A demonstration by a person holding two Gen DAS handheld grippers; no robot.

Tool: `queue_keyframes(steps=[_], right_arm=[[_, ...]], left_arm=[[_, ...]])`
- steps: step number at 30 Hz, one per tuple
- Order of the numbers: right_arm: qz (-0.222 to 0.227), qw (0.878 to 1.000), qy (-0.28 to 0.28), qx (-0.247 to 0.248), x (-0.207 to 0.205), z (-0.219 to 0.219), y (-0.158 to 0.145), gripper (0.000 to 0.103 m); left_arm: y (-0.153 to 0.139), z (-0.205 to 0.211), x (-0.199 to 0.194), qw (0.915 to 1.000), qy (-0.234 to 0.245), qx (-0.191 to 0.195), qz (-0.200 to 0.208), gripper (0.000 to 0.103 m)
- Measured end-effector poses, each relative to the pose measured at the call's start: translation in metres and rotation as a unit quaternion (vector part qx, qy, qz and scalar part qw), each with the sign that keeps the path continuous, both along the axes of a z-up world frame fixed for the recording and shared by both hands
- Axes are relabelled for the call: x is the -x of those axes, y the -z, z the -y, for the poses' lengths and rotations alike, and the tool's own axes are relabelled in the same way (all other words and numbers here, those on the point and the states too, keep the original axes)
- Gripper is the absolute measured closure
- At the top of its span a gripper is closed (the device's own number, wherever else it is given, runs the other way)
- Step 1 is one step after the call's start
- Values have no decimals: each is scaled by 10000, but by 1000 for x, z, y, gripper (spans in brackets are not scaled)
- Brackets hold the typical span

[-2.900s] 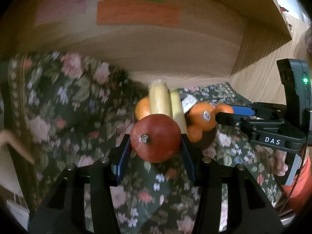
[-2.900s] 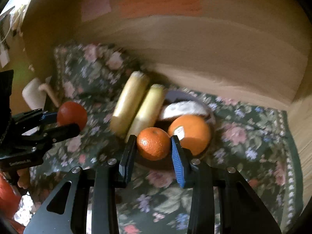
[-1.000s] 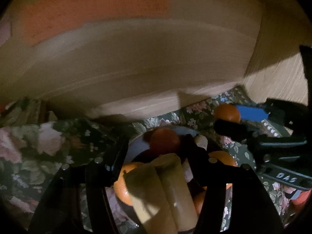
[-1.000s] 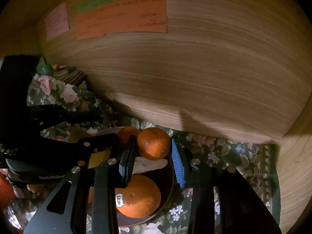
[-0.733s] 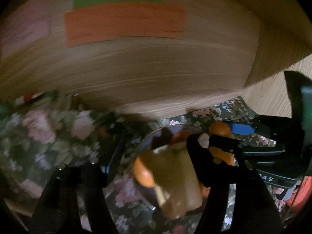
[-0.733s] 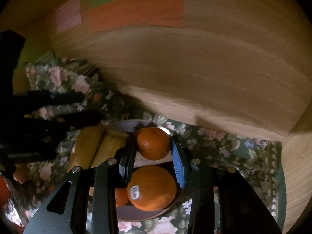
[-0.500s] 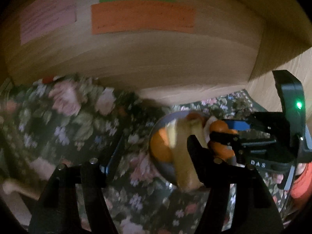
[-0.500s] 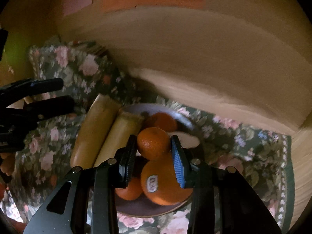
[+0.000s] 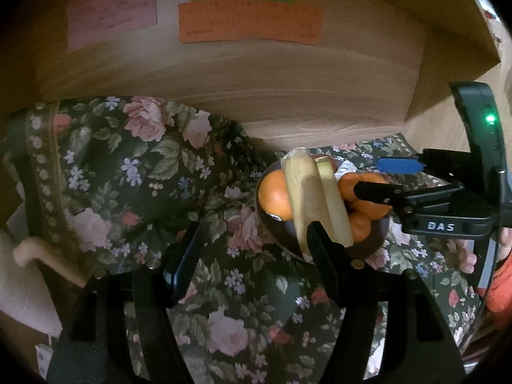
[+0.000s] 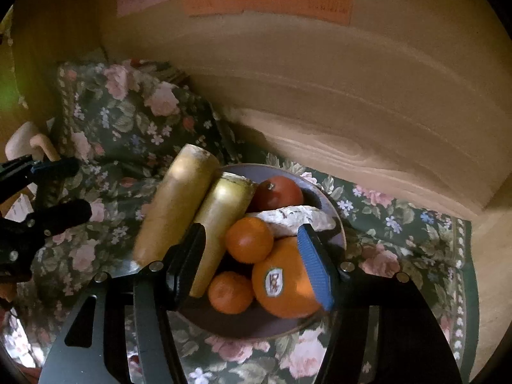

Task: Organize fruits
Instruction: 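Move the left gripper to the dark red plum and grasp it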

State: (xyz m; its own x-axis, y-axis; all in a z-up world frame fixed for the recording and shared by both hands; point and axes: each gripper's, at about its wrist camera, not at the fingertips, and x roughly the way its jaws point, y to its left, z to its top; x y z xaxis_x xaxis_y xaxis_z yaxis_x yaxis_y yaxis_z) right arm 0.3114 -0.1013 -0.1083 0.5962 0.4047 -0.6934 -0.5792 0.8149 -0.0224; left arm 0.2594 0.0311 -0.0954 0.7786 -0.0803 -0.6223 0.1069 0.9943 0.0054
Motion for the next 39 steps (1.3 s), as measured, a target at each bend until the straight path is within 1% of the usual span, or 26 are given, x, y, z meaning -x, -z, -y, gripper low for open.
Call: queue_keyframes(steps=[4,7,13,17,20,22,24,26,27,29,31,33,39], right_arm=[[108,9999,-8,-126,28,6,-6,47],[56,9998,-54,-174,48,6,1,47],[-336,9992,-108,-180,80,6,36,47],[-692,9973,-220,-62,92,0,66,47],[-807,9964,-262,7,97,-5,77,47],[-683,9973,-243,111,101,-9,79,47],[-617,9975,-291,165,104,-13,79,51],[-555,9977,-345,200,106,-16,79,63],[-510,9978,-365,230,107,-17,79,66],[-509,9977,-383,212,107,-17,79,82],[-543,9977,-370,141,107,-14,79,84],[-561,9978,-336,84,109,-9,78,84],[-427,9989,-139,-147,127,15,67,84]], left_arm=[[-1,-2,21,9999,-16,84,52,36],[3,-2,33,9999,-51,125,42,36],[18,-6,60,9995,-94,270,-108,36],[32,-9,76,9994,-139,250,-174,36],[42,-12,84,9990,-171,302,-266,36],[48,-14,90,9989,-191,313,-305,36],[51,-15,95,9987,-205,335,-318,36],[53,-15,101,9986,-200,383,-317,39],[53,-15,103,9985,-184,395,-327,43],[55,-12,107,9983,-144,437,-361,45],[56,-7,111,9982,-84,436,-391,50],[57,-1,117,9982,-33,447,-406,50],[58,19,134,9978,142,474,-452,50]])
